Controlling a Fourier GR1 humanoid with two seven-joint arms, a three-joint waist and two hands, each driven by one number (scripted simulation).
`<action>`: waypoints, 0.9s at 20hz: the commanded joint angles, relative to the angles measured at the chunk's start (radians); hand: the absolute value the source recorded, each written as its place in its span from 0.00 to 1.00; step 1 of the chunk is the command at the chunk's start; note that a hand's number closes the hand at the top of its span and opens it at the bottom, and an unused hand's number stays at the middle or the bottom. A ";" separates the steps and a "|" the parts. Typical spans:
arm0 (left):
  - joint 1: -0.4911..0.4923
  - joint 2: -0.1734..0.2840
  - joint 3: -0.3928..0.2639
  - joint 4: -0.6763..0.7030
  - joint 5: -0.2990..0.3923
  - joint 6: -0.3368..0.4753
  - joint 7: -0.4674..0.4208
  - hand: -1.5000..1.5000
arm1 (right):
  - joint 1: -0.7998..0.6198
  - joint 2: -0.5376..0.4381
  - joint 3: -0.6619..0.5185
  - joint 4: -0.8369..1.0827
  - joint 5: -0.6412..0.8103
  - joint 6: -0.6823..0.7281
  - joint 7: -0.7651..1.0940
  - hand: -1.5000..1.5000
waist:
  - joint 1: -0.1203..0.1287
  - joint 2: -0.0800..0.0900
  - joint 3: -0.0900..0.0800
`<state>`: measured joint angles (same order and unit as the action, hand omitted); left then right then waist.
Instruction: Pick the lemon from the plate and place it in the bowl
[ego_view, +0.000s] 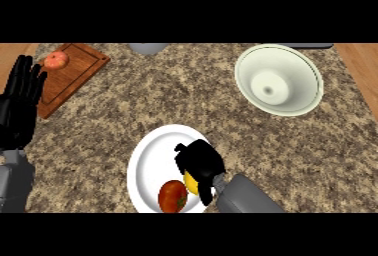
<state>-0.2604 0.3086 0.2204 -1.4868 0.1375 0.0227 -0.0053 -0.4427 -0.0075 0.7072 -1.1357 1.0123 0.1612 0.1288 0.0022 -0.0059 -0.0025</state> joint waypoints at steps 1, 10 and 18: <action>0.028 0.017 0.037 -0.015 0.024 -0.038 -0.026 0.50 | -0.018 0.007 -0.030 0.023 0.021 -0.026 -0.032 1.00 | 0.002 0.006 0.003; 0.078 0.019 0.072 -0.032 0.010 0.021 -0.010 0.50 | 0.122 -0.612 -0.531 0.089 -0.152 -0.070 -0.060 1.00 | -0.124 0.004 0.007; 0.064 0.013 0.043 -0.042 0.012 -0.005 -0.007 0.50 | 0.135 -1.008 -0.889 0.340 -0.359 -0.114 -0.413 1.00 | -0.041 0.010 0.008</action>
<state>-0.1901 0.3229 0.2771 -1.5244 0.1527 0.0252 -0.0171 -0.3051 -0.8477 -0.0255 -0.9023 0.7438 0.0541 -0.1427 -0.0661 0.0032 0.0051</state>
